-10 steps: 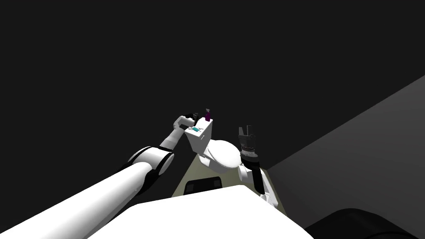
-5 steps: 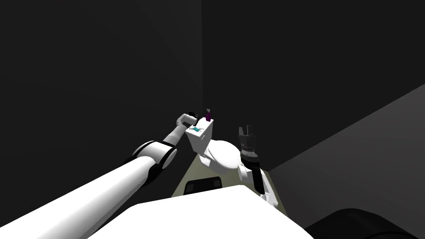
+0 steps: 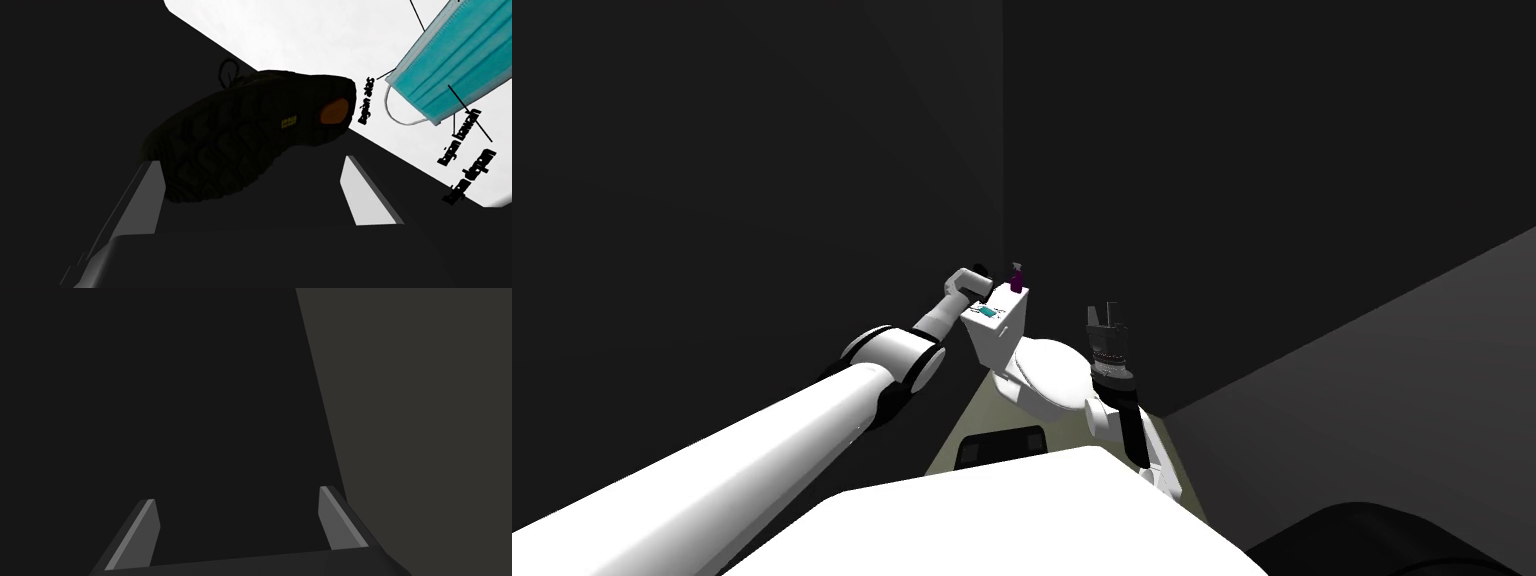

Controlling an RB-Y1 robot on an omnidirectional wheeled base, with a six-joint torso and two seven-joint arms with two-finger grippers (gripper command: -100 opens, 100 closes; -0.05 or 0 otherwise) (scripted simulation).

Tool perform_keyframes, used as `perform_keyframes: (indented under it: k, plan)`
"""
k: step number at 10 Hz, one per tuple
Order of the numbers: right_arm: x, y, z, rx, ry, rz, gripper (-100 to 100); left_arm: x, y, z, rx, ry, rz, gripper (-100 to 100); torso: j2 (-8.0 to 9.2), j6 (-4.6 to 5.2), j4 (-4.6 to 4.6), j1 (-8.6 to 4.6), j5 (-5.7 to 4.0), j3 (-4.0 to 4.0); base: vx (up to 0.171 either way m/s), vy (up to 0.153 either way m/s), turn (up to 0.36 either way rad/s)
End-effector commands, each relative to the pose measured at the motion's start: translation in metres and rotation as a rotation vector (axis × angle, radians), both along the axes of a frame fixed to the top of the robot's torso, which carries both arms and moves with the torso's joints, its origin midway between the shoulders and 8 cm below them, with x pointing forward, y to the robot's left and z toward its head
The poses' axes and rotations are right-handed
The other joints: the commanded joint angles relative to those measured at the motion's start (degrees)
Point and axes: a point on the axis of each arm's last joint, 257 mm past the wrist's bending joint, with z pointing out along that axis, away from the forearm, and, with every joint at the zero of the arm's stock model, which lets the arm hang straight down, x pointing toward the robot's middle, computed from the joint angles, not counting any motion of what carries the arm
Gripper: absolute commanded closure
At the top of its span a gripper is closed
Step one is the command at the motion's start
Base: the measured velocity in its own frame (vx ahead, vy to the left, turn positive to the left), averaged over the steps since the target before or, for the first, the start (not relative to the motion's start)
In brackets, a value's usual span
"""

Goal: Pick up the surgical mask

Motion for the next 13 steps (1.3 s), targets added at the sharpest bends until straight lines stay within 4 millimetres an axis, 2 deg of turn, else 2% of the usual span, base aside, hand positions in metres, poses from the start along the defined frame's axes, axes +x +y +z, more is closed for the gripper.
perform_keyframes:
  k: [1, 3, 4, 5, 8, 9, 11, 13]
  plan:
    - [0.000, 0.000, 0.000, 0.000, 0.000, 0.000, 0, -0.007, 0.005, -0.013, 0.021, 0.064, 0.016, -100, 0.00, 0.00, 0.00, 0.00, 0.00, 0.00, 0.005, 0.004, 0.025]
    - [0.000, 0.000, 0.000, 0.000, 0.000, 0.000, 0, -0.013, 0.001, -0.012, 0.040, 0.108, 0.018, -100, 0.01, 0.00, -0.01, 0.01, 0.01, 0.00, 0.001, 0.003, 0.019]
    - [0.000, 0.000, 0.000, 0.000, 0.000, 0.000, 0, -0.015, 0.005, -0.022, 0.045, 0.129, 0.026, -100, 0.01, 0.00, 0.00, 0.01, 0.00, 0.01, 0.005, 0.007, 0.024]
    - [0.000, 0.000, 0.000, 0.000, 0.000, 0.000, 0, -0.020, 0.001, -0.020, 0.061, 0.167, 0.025, -100, 0.00, 0.00, -0.01, 0.02, 0.01, 0.00, 0.007, 0.008, 0.046]
    - [0.000, 0.000, 0.000, 0.000, 0.000, 0.000, 0, -0.033, 0.007, -0.036, 0.089, 0.252, 0.044, -100, -0.02, 0.00, -0.01, 0.03, 0.01, -0.02, 0.012, 0.009, 0.018]
    - [0.000, 0.000, 0.000, 0.000, 0.000, 0.000, 0, -0.033, 0.007, -0.036, 0.089, 0.252, 0.044, -100, -0.03, -0.01, -0.02, 0.04, 0.02, -0.02, 0.005, 0.003, 0.000]
    - [0.000, 0.000, 0.000, 0.000, 0.000, 0.000, 0, -0.043, 0.007, -0.043, 0.109, 0.308, 0.052, -100, -0.03, 0.00, -0.01, 0.01, 0.01, -0.02, 0.015, 0.006, 0.016]
    - [0.000, 0.000, 0.000, 0.000, 0.000, 0.000, 0, -0.061, 0.008, -0.054, 0.139, 0.401, 0.060, -100, -0.06, 0.00, -0.02, 0.02, 0.01, -0.04, 0.036, 0.009, 0.012]
